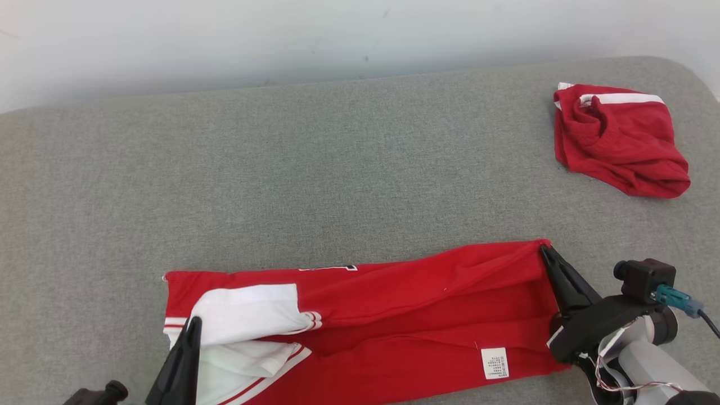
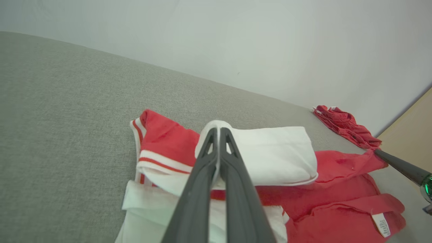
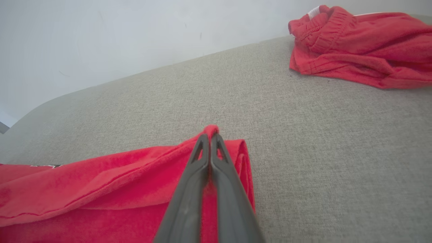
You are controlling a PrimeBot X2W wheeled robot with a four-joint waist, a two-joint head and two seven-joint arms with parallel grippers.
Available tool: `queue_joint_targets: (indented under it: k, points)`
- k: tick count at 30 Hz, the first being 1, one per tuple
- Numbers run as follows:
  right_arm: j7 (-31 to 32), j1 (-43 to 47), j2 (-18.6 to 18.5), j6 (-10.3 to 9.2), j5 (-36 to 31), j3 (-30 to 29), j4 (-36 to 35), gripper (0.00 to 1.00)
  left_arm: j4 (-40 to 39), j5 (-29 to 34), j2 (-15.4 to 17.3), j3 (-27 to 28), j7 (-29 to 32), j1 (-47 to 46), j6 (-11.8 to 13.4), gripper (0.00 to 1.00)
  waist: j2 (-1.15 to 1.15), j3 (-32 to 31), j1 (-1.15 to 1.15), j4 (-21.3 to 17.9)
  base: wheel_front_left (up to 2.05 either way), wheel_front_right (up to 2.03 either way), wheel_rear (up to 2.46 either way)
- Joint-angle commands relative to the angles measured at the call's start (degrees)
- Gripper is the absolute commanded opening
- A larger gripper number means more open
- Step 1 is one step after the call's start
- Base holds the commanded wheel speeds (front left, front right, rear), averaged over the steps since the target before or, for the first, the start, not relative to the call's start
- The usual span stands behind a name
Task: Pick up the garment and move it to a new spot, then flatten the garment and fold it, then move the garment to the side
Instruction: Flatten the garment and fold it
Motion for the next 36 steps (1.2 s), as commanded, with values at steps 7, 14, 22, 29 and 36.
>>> queue_joint_targets:
  k: [7, 14, 22, 29, 36]
  points:
    - [-0.11, 2.55, 0.16, -0.04, 0.45, -2.2, -0.96, 1.0, 3.16, 2.91, -2.84, 2.26, -0.47, 1.07, -1.37, 1.0, 0.0, -0.43, 0.01, 0.33, 0.0, 0.0, 0.0]
    - [-0.11, 5.09, 1.12, -0.04, -1.04, -5.93, -3.49, 1.0, 3.07, 4.73, -5.11, 5.22, -0.47, 1.86, -1.75, 1.0, 0.0, -1.25, 0.01, 0.58, 0.0, 0.0, 0.0]
    - [-0.1, 7.63, 1.62, -0.04, -3.52, -8.85, -2.87, 1.0, 1.62, 6.61, -6.79, 8.34, -0.47, 3.16, -1.9, 1.0, 0.0, -2.75, 0.01, 0.94, 0.0, 0.0, 0.0]
    - [-0.1, 8.52, 2.63, -0.04, -6.92, -10.85, 0.62, 1.0, -0.63, 11.51, -8.45, 13.34, -0.47, 4.32, -1.69, 1.0, 0.0, -3.75, 0.01, 1.44, 0.0, 0.0, 0.0]
    - [0.15, 8.56, 3.93, -0.04, -8.22, -11.3, 3.7, 1.0, -1.83, 12.74, -9.08, 16.68, -0.47, 5.26, -0.62, 1.0, 0.0, -4.16, 0.01, 1.89, 0.0, 0.0, 0.0]
